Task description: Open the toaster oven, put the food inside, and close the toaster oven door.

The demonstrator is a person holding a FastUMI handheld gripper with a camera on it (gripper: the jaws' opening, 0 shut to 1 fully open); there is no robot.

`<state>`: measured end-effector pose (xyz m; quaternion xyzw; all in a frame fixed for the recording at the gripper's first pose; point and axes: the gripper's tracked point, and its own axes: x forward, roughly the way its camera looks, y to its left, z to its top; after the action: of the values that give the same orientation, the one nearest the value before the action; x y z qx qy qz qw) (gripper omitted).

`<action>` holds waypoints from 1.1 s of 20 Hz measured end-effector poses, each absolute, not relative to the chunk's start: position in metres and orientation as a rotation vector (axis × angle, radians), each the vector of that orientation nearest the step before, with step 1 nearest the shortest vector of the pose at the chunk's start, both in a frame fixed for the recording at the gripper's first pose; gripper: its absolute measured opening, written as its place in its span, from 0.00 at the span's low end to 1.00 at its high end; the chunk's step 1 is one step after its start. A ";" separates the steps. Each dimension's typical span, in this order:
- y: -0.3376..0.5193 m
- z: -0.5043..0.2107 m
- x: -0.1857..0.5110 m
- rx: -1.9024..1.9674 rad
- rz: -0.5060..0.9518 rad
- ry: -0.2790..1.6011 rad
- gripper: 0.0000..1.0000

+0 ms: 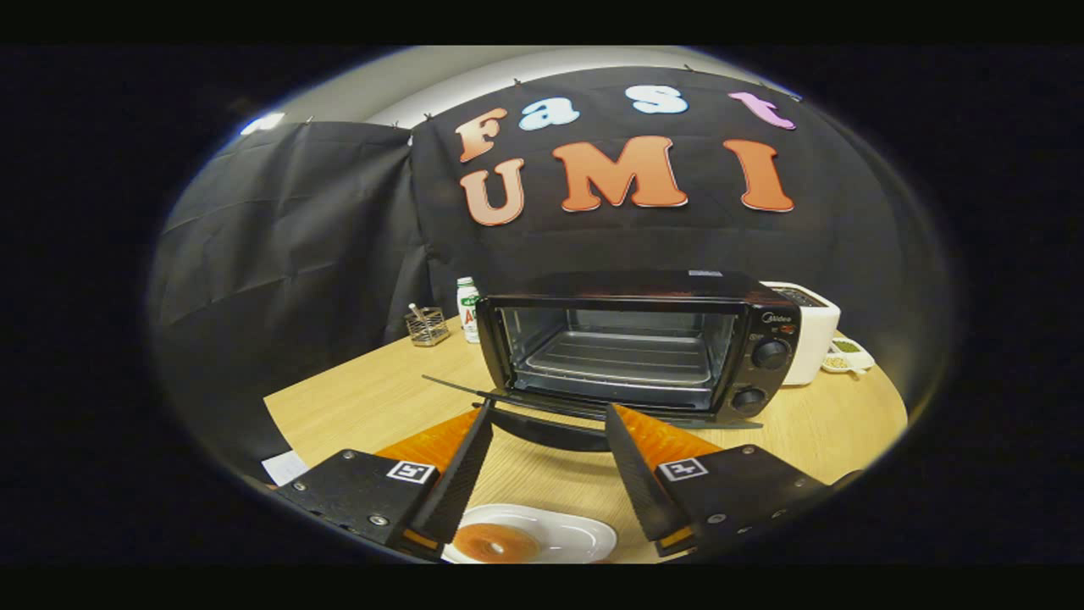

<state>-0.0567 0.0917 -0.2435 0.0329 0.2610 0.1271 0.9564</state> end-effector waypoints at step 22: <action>0.118 -0.324 -0.118 0.234 0.317 0.856 0.66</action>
<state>-0.1184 0.1177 -0.3236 0.1127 0.4125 0.1529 0.8909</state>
